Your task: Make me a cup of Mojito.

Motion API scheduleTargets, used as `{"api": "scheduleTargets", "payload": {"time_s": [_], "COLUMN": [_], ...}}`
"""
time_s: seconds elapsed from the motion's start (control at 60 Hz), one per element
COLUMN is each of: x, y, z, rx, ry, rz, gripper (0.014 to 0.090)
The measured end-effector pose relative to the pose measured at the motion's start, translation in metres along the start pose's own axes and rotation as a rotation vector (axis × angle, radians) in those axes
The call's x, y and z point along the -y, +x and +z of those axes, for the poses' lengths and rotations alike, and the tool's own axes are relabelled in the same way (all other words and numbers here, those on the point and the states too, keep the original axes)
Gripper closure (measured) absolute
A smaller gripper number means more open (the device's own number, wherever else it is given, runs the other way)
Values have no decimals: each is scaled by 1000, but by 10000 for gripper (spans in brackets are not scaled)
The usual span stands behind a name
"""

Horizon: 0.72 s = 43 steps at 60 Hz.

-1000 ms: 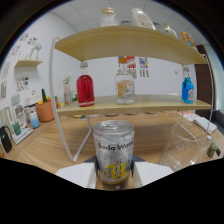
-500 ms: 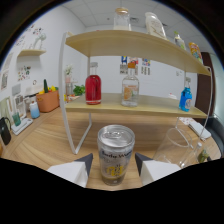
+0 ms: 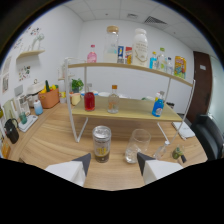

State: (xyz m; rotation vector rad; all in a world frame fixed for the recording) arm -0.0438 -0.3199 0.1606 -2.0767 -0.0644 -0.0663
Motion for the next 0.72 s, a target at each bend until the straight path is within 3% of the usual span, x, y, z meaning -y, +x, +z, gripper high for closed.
{"api": "scheduleTargets", "payload": {"time_s": [0.2,0.717], "x": [-15,-24], "y": [36,72], "z": [-23,-49], "rx": [-11,-7], "ry": [-52,-60], "rz": [18,34], "gripper": [187,185]}}
